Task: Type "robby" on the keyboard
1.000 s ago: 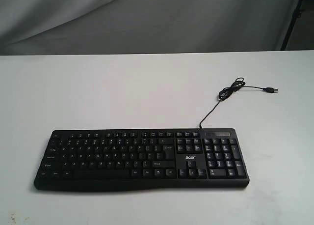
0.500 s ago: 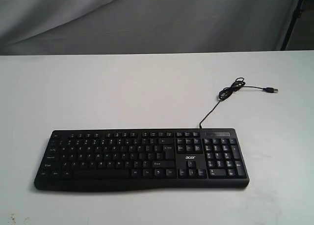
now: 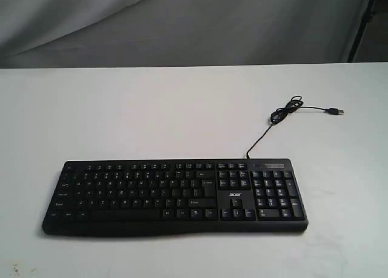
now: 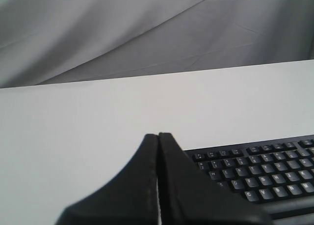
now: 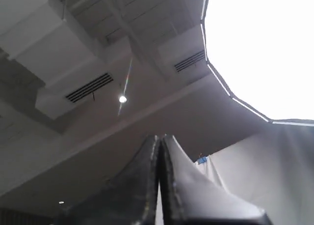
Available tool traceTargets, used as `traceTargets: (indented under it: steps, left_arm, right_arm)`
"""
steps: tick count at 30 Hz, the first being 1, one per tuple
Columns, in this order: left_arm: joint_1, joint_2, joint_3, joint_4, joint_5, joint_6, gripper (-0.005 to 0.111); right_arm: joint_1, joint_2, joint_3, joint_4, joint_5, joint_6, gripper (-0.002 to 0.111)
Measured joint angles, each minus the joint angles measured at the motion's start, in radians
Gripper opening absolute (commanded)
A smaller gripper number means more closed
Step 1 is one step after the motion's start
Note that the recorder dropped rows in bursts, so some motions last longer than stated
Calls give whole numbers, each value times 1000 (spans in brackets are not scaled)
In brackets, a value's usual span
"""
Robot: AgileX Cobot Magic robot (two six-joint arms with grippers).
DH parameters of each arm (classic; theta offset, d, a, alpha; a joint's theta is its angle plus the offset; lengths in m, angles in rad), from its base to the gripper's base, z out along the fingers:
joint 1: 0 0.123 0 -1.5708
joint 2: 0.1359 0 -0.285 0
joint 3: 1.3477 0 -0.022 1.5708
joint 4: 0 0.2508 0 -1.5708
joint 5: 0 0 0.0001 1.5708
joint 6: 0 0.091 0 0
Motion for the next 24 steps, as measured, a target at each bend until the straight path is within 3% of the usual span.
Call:
traceTargets:
  steps: [2,6,9,13,17,24]
  left_arm:
    - [0,0,0,0,0,0,0]
    - [0,0,0,0,0,0,0]
    - [0,0,0,0,0,0,0]
    - [0,0,0,0,0,0,0]
    - [0,0,0,0,0,0,0]
    - [0,0,0,0,0,0,0]
  right_arm:
    - [0,-2,-14,13,101,69,0]
    - [0,17,-148,-90,485,123,0]
    - [0,102,-246,-282,544,250,0]
    - [0,250,-383,-537,513,451,0]
    - [0,445,-575,-912,430,746,0]
    - [0,808,-959,-1550,87,1262,0]
